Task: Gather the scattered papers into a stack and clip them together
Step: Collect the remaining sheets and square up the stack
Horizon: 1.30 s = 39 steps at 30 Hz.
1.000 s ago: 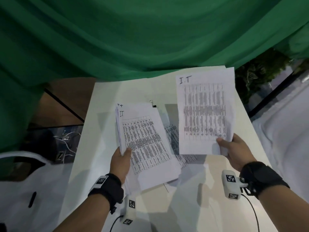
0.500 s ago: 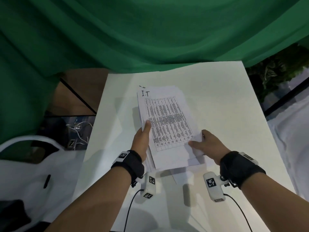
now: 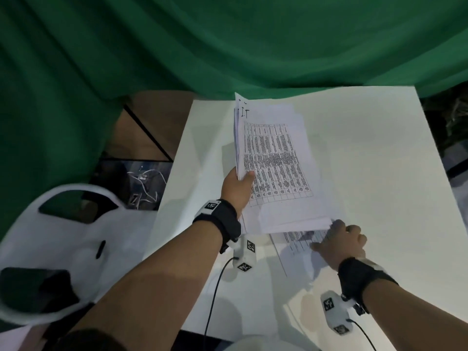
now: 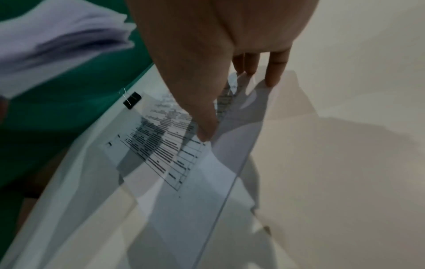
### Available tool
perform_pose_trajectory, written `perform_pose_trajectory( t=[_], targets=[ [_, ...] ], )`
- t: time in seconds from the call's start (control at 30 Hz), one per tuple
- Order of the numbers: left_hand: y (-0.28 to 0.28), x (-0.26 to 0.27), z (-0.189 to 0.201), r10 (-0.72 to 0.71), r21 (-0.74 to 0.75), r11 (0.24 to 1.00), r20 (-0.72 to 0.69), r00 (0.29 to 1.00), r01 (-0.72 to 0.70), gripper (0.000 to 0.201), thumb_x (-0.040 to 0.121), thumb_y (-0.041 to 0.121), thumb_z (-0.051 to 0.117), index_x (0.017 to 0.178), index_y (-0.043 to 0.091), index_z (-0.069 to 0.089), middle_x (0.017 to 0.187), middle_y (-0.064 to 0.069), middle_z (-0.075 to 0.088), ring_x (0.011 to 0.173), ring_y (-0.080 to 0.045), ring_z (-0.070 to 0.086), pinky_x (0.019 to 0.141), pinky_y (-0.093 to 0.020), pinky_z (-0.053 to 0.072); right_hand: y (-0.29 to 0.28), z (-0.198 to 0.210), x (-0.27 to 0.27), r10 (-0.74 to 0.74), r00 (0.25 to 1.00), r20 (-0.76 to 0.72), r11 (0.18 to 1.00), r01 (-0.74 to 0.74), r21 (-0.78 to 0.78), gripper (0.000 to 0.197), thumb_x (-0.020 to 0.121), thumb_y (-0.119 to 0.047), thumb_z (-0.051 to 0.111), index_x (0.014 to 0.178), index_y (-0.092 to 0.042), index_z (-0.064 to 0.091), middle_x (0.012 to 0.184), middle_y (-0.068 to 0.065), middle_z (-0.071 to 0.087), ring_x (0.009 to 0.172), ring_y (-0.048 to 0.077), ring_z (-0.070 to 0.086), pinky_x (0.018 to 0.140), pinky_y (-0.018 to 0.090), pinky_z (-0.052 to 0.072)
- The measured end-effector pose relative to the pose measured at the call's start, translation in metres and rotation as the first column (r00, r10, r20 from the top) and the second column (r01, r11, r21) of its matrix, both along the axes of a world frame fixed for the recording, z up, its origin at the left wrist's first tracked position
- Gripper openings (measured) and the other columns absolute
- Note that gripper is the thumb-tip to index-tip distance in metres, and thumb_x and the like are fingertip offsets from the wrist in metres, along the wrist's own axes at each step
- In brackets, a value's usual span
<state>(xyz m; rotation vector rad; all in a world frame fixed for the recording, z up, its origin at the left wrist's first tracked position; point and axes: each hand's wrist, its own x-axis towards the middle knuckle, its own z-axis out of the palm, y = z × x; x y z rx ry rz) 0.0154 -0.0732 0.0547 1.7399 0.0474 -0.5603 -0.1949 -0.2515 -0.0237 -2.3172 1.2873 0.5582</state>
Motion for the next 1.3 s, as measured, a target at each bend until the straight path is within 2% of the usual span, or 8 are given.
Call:
perform_pose_trajectory(
  t=[0.2,0.3,0.47,0.67,0.9,1.1,1.2,1.3],
  targets=[
    [-0.002,0.009,0.002,-0.014,-0.034,0.999,-0.007,1.0,0.014,0.035,0.103,0.028,0.061,0.138,0.026,0.061,0.131,0.01,0.07,0.124,-0.014,0.065,0.113,-0.036,0.048,-0.017,0.005,0.0,-0.075,0.996,0.049,0.993,0.079,-0.087,0.064,0.085,-0.068,0.067,0.125,-0.017,0.064,0.139,0.018,0.047,0.13,0.041,0.042,0.103,0.053,0.045],
    [-0.002,0.012,-0.001,-0.011,-0.039,0.999,-0.012,1.0,0.011,0.028,0.104,0.026,0.061,0.132,0.031,0.062,0.128,0.011,0.071,0.122,-0.013,0.066,0.111,-0.035,0.049,-0.036,0.003,-0.004,-0.119,0.99,0.072,0.989,0.125,-0.077,0.067,0.081,-0.057,0.08,0.13,-0.015,0.062,0.151,0.019,0.042,0.138,0.043,0.039,0.109,0.056,0.043],
    [0.0,0.013,-0.004,0.007,-0.009,1.0,-0.005,1.0,-0.007,0.02,0.105,0.026,0.061,0.124,0.033,0.061,0.118,0.015,0.07,0.114,-0.01,0.067,0.104,-0.03,0.05,-0.057,-0.002,-0.008,-0.165,0.969,0.185,0.985,0.155,0.071,0.073,0.084,-0.016,0.085,0.142,-0.003,0.042,0.127,0.026,0.059,0.114,0.047,0.062,0.093,0.05,0.052],
    [0.009,0.014,-0.008,0.011,-0.002,1.0,0.004,1.0,-0.011,0.035,0.102,0.028,0.063,0.136,0.023,0.063,0.129,0.009,0.072,0.121,-0.013,0.067,0.111,-0.036,0.05,-0.085,0.015,-0.012,-0.105,0.977,0.184,0.987,0.08,0.137,0.018,0.095,-0.021,0.072,0.094,-0.004,0.066,0.087,0.019,0.069,0.082,0.035,0.065,0.074,0.04,0.051],
    [0.017,0.016,-0.009,0.039,0.025,0.999,0.012,0.999,-0.039,0.019,0.104,0.024,0.061,0.122,0.031,0.063,0.117,0.014,0.07,0.114,-0.011,0.067,0.108,-0.032,0.049,-0.137,0.079,-0.011,-0.446,0.641,0.624,0.895,0.323,0.308,0.011,0.096,-0.014,0.071,0.099,-0.004,0.067,0.087,0.019,0.063,0.063,0.026,0.053,0.068,0.034,0.046],
    [0.008,0.011,-0.002,0.028,0.011,1.0,0.021,0.999,-0.028,0.035,0.104,0.026,0.061,0.138,0.019,0.064,0.128,0.008,0.072,0.12,-0.014,0.067,0.112,-0.037,0.049,-0.195,0.101,-0.009,-0.634,0.37,0.679,0.767,0.411,0.492,0.05,0.067,-0.055,0.09,0.101,-0.021,0.076,0.095,0.005,0.075,0.088,0.03,0.073,0.082,0.046,0.063],
    [0.001,0.008,0.003,0.027,-0.002,1.0,0.027,0.999,-0.027,0.037,0.103,0.027,0.061,0.139,0.019,0.064,0.13,0.007,0.072,0.12,-0.015,0.068,0.112,-0.04,0.05,-0.174,0.124,0.001,-0.68,0.324,0.658,0.733,0.286,0.618,0.037,0.09,-0.03,0.081,0.122,-0.011,0.073,0.098,0.007,0.074,0.087,0.026,0.072,0.075,0.034,0.062],
    [-0.004,0.004,0.009,0.024,-0.023,0.999,0.018,1.0,-0.024,0.038,0.103,0.027,0.061,0.14,0.018,0.063,0.131,0.006,0.072,0.121,-0.016,0.067,0.113,-0.04,0.05,-0.147,0.125,0.006,-0.687,0.392,0.612,0.704,0.151,0.694,0.049,0.093,-0.018,0.077,0.134,0.003,0.063,0.121,0.019,0.073,0.104,0.033,0.073,0.086,0.039,0.061]
  ],
)
